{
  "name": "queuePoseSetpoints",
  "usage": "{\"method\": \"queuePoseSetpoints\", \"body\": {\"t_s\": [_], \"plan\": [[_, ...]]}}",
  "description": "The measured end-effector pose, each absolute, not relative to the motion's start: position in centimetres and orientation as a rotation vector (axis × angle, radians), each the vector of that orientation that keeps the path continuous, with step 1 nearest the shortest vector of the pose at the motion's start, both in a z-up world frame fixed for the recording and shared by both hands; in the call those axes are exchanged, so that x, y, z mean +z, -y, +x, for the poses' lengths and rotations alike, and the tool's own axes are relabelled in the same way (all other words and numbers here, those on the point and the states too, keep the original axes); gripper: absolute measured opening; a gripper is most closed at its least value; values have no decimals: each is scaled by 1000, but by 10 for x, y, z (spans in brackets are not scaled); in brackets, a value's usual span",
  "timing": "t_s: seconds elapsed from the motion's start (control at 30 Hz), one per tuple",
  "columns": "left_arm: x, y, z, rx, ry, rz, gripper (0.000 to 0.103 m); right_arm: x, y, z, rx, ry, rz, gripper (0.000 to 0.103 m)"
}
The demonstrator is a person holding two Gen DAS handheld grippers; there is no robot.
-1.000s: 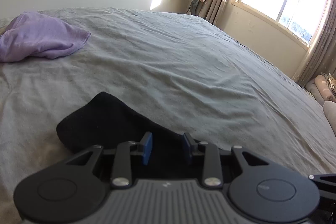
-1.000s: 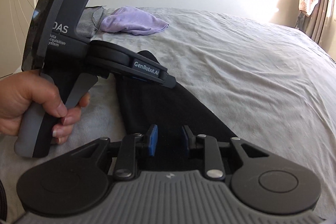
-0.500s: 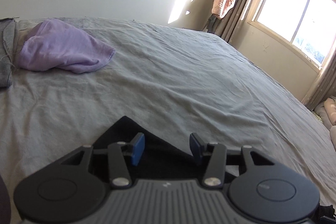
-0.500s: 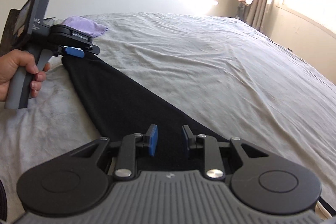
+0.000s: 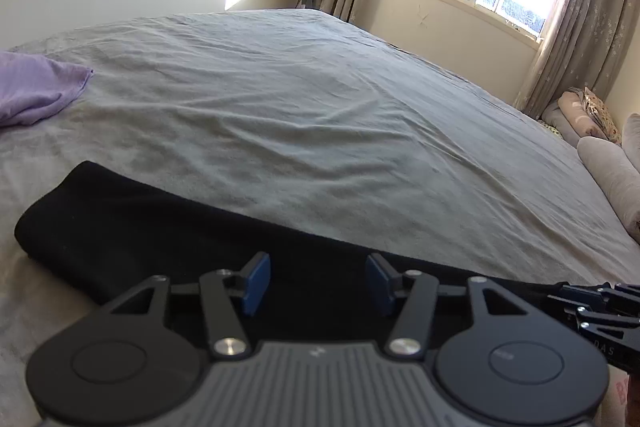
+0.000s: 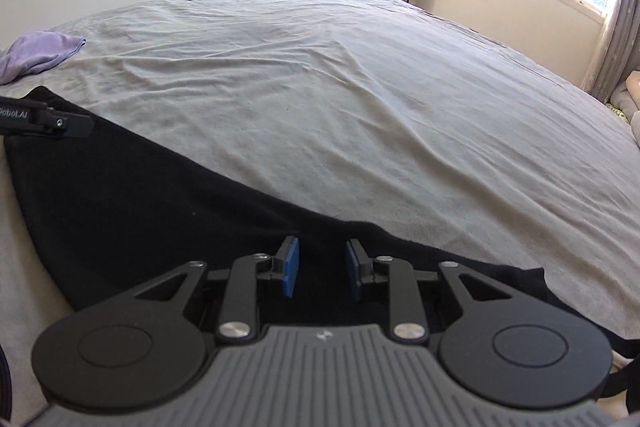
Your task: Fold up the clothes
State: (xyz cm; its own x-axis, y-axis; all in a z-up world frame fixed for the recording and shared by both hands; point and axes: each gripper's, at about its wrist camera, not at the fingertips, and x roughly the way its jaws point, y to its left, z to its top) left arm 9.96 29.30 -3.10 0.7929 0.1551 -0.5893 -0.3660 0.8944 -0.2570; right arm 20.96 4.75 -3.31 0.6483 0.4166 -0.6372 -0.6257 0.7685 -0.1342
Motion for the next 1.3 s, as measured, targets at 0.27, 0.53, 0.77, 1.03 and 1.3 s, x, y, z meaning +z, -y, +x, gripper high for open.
{"method": "queuePoseSetpoints", "body": {"t_s": [0.27,0.53,0.77,1.03,1.3], "plan": [[-27,-290,98,279,-580,-373,58,-8,-39,219,562,-580,-332,29],[-26,-287,98,265,-578,-377,62,-21,0,189,509,-643,-338,29],[-30,-284,101,270,-599,-359,63,-33,-4,210,490,-649,-320,30],[-31,-283,102,266,-604,-342,67,-16,-17,236,460,-605,-327,30],[-32,-285,102,263,-604,-355,68,-23,15,207,424,-643,-308,30]]}}
